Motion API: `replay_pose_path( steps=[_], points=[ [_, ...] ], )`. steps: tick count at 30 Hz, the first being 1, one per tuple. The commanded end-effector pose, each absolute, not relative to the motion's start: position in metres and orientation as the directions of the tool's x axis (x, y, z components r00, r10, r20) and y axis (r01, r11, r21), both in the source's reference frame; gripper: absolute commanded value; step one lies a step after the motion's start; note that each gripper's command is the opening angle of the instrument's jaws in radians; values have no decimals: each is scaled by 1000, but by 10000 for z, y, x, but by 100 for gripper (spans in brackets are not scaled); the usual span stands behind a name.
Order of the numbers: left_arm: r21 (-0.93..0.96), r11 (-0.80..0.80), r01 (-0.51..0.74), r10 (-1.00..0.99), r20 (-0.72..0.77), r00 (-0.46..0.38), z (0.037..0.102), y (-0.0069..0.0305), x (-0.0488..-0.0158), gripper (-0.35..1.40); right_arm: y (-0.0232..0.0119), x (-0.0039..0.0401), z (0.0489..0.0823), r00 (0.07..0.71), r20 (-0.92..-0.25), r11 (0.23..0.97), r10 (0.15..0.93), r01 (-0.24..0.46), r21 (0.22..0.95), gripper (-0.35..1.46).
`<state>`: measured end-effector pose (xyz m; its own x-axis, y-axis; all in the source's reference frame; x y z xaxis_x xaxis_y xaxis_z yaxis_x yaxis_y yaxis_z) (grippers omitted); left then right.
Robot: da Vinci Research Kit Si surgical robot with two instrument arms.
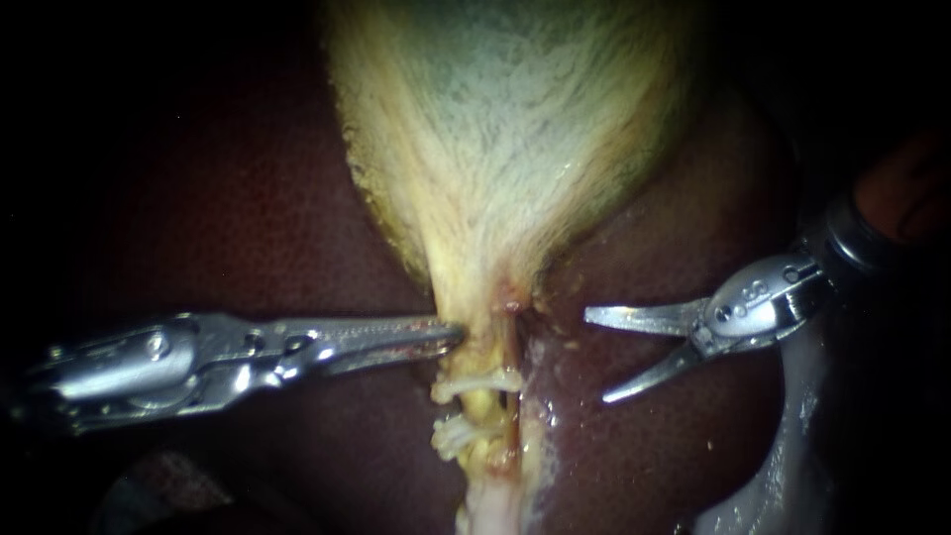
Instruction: Go to the cutting position left tube
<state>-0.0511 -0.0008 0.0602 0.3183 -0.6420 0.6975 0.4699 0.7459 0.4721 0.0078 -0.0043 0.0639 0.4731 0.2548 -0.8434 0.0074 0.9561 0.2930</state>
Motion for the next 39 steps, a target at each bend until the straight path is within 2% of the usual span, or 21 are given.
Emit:
replay_pose_path(
  steps=[1, 13, 18, 23, 31, 39],
  points=[
    [472, 746, 469, -642, 698, 319, 601, -8, -509, -35, -50, 80, 641, 464, -842, 948, 275, 13, 317, 143],
    [463, 734, 498, -649, 696, 309, 575, 6, -462, -35, -117, 144, 681, 477, -811, 901, 339, 84, 426, 141],
    [461, 732, 501, -649, 695, 309, 572, 6, -456, -35, -133, 167, 700, 493, -793, 882, 358, 100, 461, 140],
    [461, 732, 502, -649, 695, 309, 571, 5, -456, -35, -138, 176, 713, 503, -783, 868, 367, 118, 482, 136],
    [461, 730, 504, -651, 694, 308, 564, 3, -458, -35, -140, 181, 728, 538, -769, 870, 345, 125, 477, 131],
    [460, 730, 505, -651, 694, 308, 562, 2, -458, -35, -132, 177, 737, 583, -742, 884, 330, 86, 460, 130]
  ],
)
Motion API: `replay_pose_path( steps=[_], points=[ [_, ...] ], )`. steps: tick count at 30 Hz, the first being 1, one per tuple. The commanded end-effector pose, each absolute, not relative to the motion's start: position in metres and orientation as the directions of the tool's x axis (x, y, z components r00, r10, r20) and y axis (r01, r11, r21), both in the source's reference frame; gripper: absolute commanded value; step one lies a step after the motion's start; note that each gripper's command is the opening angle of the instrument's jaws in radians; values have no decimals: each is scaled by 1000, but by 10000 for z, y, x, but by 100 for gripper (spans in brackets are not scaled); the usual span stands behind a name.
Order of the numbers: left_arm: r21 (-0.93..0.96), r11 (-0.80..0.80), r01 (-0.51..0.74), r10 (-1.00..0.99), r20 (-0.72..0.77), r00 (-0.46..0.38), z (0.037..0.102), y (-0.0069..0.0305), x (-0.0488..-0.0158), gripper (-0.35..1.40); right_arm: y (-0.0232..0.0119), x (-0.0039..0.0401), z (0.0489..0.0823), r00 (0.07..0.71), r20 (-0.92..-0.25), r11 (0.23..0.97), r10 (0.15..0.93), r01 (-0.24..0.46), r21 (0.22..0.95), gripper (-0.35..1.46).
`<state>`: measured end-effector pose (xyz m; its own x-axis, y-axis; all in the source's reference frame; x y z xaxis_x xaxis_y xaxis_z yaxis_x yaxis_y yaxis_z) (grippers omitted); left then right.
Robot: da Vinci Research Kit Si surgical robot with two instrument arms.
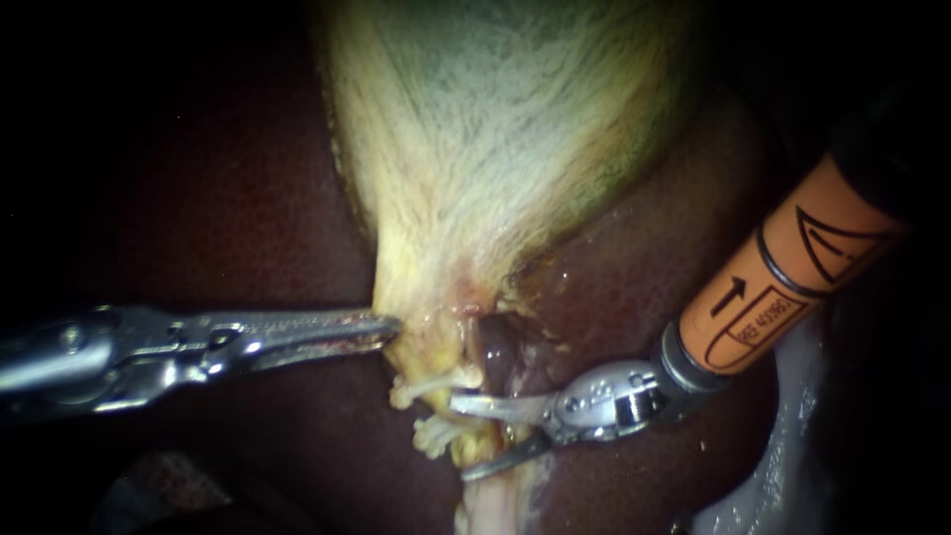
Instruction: Go to the cutting position left tube
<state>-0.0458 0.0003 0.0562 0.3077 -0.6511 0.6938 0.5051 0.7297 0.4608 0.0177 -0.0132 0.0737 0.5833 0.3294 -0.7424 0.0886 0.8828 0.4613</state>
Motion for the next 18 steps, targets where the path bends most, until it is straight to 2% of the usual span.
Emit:
replay_pose_path(
  steps=[1, 18],
  points=[
    [460, 730, 505, -651, 694, 308, 562, 2, -459, -35, -130, 176, 737, 586, -740, 885, 329, 81, 458, 130],
    [460, 728, 508, -651, 695, 305, 559, 1, -461, -35, -122, 188, 740, 593, -732, 888, 336, 61, 457, 126]
  ],
)
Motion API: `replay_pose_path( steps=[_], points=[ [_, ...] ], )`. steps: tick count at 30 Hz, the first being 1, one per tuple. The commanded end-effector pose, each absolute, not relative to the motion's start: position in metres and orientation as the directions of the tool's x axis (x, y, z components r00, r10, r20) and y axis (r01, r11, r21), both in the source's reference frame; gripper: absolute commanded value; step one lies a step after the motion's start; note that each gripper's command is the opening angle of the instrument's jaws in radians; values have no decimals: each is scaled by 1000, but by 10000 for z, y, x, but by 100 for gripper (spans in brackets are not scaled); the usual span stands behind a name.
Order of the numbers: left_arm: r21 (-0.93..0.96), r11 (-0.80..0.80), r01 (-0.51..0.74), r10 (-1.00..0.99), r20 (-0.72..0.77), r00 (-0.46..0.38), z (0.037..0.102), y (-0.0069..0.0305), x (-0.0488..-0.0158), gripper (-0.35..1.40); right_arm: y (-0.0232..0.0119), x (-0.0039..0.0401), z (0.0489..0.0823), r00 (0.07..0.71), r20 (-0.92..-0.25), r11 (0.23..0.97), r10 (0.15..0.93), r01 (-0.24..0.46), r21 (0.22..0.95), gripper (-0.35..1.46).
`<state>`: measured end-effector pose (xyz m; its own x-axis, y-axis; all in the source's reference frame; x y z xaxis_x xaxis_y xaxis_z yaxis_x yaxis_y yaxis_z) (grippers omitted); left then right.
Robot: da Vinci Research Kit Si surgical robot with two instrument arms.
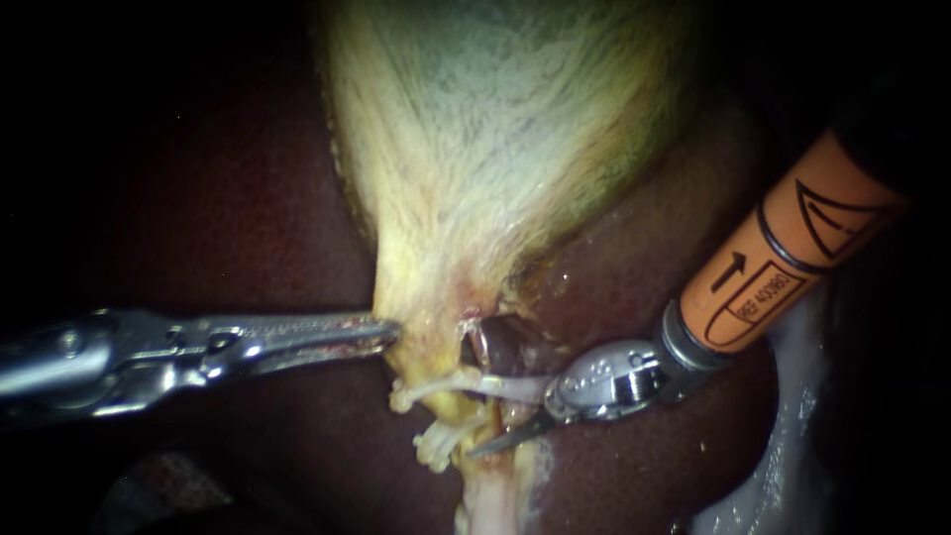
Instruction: Go to the cutting position left tube
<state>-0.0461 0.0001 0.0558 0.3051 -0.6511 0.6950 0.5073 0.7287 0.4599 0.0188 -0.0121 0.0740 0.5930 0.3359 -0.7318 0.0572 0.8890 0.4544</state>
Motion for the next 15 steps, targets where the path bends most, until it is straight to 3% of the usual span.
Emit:
replay_pose_path(
  steps=[1, 8, 15],
  points=[
    [460, 728, 508, -651, 695, 305, 559, 1, -461, -35, -122, 190, 740, 592, -732, 884, 337, 69, 463, 126],
    [460, 728, 508, -651, 695, 305, 559, 1, -462, -35, -125, 202, 738, 588, -738, 859, 332, 136, 494, 116],
    [459, 728, 509, -652, 695, 305, 559, 2, -464, -35, -117, 223, 743, 573, -772, 860, 274, 214, 463, 111]
  ],
)
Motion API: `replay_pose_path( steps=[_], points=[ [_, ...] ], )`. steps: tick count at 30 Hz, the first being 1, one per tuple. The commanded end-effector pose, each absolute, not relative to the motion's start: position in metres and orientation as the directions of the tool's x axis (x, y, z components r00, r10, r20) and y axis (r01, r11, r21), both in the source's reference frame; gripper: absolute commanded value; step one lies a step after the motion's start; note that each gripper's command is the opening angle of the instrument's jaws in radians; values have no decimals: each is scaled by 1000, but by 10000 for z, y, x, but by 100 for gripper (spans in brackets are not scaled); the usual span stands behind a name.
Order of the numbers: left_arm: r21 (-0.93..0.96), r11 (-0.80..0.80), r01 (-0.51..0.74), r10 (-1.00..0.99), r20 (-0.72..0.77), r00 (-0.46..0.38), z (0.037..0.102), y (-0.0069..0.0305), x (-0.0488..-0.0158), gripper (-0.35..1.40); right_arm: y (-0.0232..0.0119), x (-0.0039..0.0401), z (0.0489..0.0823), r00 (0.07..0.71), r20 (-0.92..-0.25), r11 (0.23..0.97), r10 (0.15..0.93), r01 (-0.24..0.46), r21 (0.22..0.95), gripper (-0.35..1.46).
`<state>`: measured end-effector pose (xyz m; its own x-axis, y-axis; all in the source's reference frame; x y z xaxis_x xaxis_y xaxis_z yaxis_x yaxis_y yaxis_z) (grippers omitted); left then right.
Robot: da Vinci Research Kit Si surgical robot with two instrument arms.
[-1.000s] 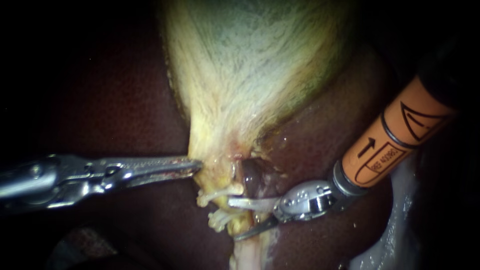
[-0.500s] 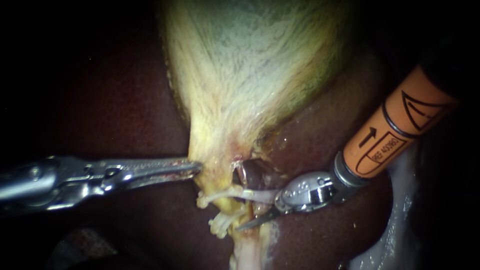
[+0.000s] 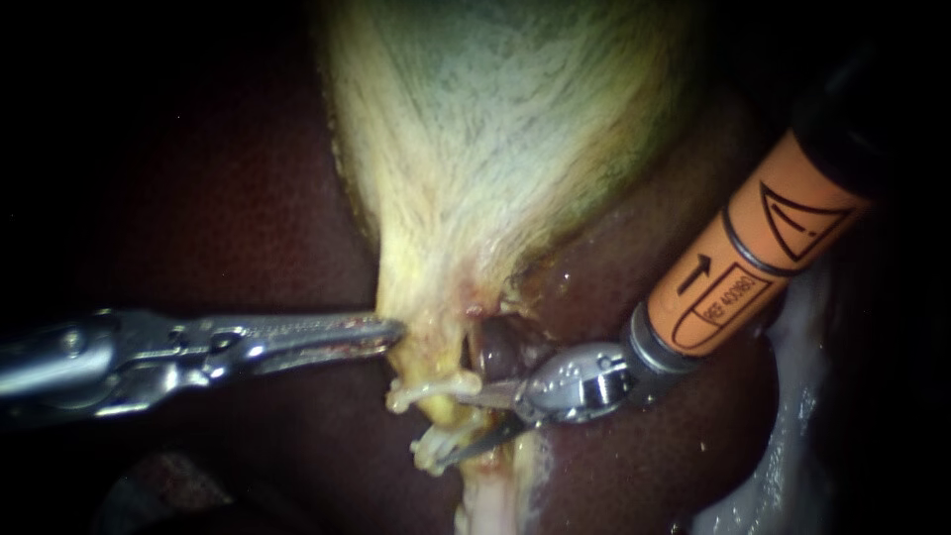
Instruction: Go to the cutting position left tube
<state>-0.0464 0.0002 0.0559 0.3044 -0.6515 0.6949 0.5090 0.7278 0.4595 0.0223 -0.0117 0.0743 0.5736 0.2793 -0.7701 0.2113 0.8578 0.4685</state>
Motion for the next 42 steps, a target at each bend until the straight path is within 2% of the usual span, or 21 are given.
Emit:
replay_pose_path(
  steps=[1, 14, 19, 29, 34, 42],
  points=[
    [459, 728, 509, -652, 695, 305, 559, 2, -464, -35, -116, 225, 744, 572, -778, 862, 259, 227, 454, 111],
    [459, 728, 510, -652, 695, 305, 560, 2, -466, -35, -113, 231, 748, 527, -843, 866, 108, 366, 340, 105],
    [459, 728, 509, -652, 695, 305, 561, 3, -466, -35, -115, 233, 745, 512, -855, 853, 84, 407, 328, 103],
    [459, 728, 510, -652, 695, 305, 562, 3, -466, -35, -118, 246, 745, 479, -873, 861, 95, 400, 313, 101],
    [459, 728, 509, -652, 695, 305, 562, 3, -466, -35, -122, 252, 751, 485, -864, 860, 138, 374, 347, 103],
    [459, 728, 509, -651, 695, 305, 562, 3, -466, -35, -131, 253, 758, 486, -863, 858, 138, 377, 350, 103]
  ],
)
